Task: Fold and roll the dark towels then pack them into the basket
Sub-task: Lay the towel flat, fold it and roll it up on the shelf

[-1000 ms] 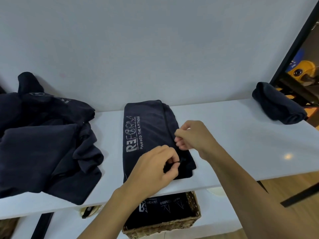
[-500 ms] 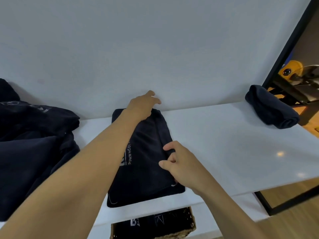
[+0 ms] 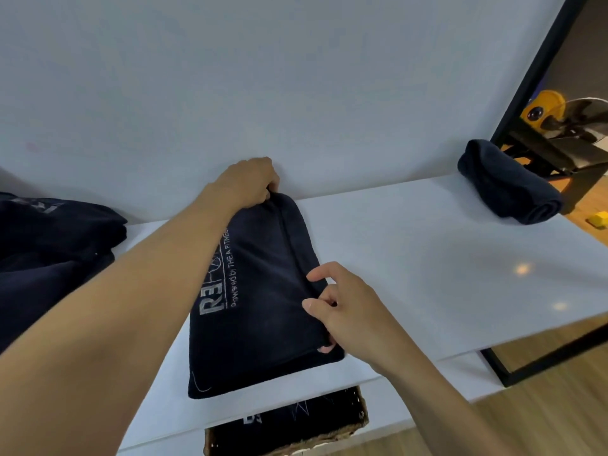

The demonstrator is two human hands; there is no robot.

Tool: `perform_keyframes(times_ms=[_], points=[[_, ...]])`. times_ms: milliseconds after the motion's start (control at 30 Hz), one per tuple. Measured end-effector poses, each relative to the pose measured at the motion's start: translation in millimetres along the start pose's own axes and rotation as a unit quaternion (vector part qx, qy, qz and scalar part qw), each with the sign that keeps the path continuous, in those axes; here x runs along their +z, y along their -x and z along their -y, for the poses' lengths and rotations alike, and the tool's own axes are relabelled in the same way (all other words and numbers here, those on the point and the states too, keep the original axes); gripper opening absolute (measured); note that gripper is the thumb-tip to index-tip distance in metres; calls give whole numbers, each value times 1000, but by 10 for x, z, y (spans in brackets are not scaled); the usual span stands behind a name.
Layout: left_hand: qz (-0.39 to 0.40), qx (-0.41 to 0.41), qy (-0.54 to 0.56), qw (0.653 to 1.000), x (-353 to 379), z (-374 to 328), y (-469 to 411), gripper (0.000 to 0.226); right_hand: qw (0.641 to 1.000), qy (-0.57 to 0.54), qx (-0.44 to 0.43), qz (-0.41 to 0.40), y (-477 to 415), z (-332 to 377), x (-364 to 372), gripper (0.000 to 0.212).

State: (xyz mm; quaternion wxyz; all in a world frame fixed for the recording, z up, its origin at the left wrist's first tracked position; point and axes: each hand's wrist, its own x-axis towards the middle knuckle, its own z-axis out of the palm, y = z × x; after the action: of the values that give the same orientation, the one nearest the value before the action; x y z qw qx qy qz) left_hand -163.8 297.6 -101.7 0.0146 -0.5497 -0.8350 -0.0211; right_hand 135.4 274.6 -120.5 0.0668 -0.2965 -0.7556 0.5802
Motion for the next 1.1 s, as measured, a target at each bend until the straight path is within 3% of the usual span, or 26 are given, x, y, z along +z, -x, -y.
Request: perform_keyframes(times_ms=[267,467,567,633,733,800,867,933,1000,1100], points=[[-13,23,-56,998,-24,45,62,5,1000,7,17,-10,63,-1,-87,25],[-117,46,-38,991,-135,-218,6,10,1000,1,11,-27,159,10,-128,24],[-87,32,-28,995,62,-380,-24,12,994,85,39,-52,162,-88,-118,21],[-64,7,19,998,222,-392,-24,15,985,158,34,-59,161,-159,-105,22],[-107,-64,194,973,194,-323,111,26,975,202,37,-83,177,-181,-156,21],[-93,-63,214,970,147,-276,351,34,958,261,6,-115,187,-137,-160,21],[-29,-50,159,986,223,-259,647,48,936,310,-101,-134,174,-45,-49,27],[36,-76,89,992,371,-200,892,61,915,351,-190,-66,113,-14,183,44],[47,-109,57,991,530,-20,1006,68,868,450,-210,8,41,-129,430,63],[24,-146,94,985,581,271,988,71,818,526,-233,1,27,-333,494,75]])
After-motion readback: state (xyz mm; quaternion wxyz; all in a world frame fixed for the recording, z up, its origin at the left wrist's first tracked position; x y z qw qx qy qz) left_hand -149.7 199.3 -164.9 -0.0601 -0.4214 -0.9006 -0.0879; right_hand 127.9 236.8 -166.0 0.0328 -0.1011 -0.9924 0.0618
